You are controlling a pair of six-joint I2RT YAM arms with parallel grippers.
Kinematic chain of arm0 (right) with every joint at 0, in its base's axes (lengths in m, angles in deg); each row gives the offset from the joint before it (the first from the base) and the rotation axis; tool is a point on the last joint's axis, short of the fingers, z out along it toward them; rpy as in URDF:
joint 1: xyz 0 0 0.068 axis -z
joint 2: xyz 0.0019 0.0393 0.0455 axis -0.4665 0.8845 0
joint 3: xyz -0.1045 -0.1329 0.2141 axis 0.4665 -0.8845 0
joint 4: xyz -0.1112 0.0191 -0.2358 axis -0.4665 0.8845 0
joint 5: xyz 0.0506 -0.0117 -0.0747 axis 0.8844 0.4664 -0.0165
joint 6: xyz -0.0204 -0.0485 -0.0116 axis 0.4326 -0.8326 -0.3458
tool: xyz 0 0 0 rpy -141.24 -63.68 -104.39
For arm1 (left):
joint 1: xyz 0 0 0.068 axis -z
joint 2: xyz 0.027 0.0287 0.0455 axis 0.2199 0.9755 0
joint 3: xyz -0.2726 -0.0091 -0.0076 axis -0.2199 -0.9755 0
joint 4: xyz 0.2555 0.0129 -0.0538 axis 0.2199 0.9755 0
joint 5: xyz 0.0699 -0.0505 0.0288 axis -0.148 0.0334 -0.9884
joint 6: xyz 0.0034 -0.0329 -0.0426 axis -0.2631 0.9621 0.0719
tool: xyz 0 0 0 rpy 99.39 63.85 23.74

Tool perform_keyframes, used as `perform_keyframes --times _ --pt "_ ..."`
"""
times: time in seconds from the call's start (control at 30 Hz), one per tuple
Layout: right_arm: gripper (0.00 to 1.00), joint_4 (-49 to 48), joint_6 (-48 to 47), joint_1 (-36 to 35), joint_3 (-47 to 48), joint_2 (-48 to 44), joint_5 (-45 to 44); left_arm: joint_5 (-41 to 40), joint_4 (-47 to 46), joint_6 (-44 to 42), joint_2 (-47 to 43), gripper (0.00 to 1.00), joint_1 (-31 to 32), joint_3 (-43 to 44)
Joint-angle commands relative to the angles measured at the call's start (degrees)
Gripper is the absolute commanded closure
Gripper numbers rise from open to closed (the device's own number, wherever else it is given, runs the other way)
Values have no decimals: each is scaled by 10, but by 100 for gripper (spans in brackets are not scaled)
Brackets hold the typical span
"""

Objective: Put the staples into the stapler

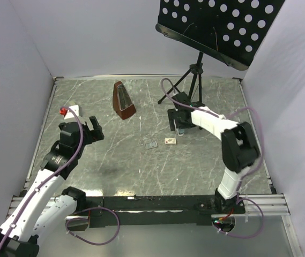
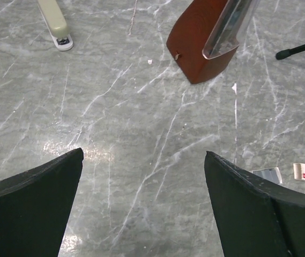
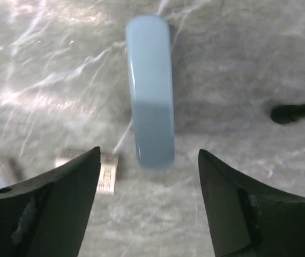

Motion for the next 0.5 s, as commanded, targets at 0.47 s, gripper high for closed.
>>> perform_keyframes --times 0.47 --pt "0 -409 19 -16 -318 -356 38 33 -47 67 261 0 -176 105"
